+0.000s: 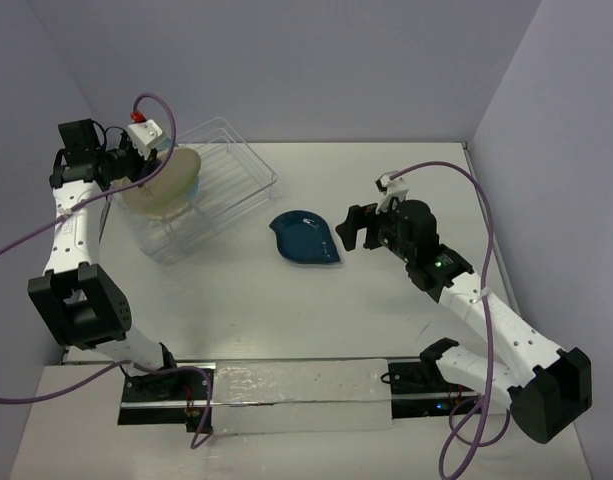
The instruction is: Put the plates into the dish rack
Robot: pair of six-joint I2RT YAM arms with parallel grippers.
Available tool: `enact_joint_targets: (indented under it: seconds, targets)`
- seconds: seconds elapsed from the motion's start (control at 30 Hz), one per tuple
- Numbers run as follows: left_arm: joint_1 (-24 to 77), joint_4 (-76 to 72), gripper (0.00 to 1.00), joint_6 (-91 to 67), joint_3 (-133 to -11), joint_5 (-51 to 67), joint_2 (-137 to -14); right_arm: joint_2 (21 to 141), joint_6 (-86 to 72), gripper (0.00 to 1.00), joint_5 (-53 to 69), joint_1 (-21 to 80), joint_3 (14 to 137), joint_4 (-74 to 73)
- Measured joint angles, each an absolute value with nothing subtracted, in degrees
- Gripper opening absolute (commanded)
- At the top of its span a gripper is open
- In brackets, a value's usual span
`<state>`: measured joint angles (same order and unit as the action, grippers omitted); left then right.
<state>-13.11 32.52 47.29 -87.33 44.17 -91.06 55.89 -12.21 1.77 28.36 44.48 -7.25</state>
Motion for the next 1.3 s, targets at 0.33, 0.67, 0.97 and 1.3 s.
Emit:
enact_joint_targets:
  seconds: [0.33, 0.67, 0.97, 1.3]
  targets:
    - [-13.19, 33.26, 0.0, 52.48, -87.35, 46.31, -92.58, 58.0, -12.58, 1.0, 1.93, 28.36, 45.54, -7.38]
    - [-13.19, 34.38, 0.0, 56.05, -89.78, 49.48, -96.52, 58.86, -12.6, 1.0, 2.25, 28.36, 46.84, -7.43]
    - [-13.91, 34.65, 0.0, 55.55, -90.48, 49.57, -97.65, 60.38, -12.6, 1.0, 2.4, 28.36, 47.96, -7.75]
    - [-18.99, 37.3, 0.0, 55.83, -93.19, 53.84, -100.14, 61.36, -12.33, 0.99, 3.06, 28.36, 48.54, -8.06]
